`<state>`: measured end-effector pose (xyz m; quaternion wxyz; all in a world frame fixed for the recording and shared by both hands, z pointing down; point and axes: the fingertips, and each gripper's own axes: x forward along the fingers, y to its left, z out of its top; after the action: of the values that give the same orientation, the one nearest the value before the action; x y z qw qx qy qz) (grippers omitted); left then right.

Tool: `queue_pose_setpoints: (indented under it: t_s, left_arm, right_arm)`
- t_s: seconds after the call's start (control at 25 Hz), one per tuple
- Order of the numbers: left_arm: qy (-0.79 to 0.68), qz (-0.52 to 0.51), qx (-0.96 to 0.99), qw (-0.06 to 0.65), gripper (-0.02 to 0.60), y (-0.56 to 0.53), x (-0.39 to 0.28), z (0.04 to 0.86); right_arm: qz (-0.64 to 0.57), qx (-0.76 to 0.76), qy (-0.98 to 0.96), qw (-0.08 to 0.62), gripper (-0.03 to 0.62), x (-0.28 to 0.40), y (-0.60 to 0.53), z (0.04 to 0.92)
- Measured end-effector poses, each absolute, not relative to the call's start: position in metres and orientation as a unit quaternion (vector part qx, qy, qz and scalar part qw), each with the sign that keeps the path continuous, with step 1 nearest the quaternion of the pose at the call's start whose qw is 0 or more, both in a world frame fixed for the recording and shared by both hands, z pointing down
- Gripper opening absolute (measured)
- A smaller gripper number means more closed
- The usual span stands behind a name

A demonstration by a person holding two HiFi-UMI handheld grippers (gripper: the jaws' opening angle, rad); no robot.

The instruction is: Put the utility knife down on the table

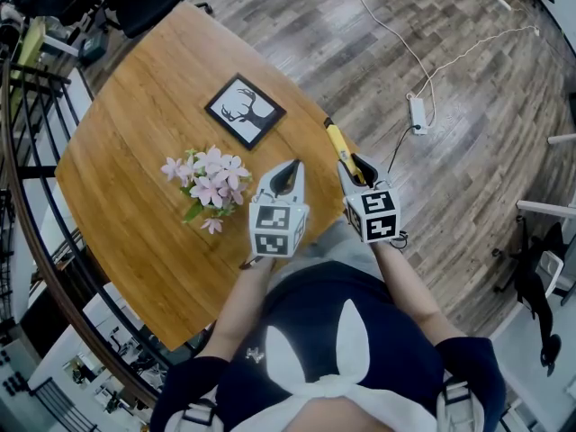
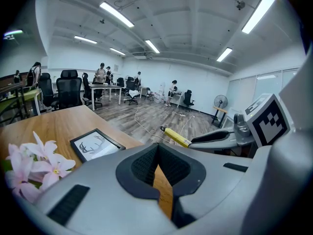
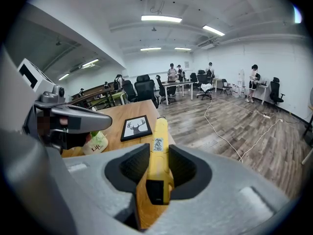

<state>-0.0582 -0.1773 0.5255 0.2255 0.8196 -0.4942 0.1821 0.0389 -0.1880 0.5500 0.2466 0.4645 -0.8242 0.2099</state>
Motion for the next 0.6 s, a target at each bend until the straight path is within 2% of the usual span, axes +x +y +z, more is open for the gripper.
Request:
queue_pose_setpoints:
  t_s: [0.6]
  left_arm:
    - [-0.494,0.184,0.818,0.229,0.017,-0.177,-0.061,0.53]
  right_arm:
    - [0.213,0.463,-0.818,0.265,0.12,0.041,-0.186,0.569]
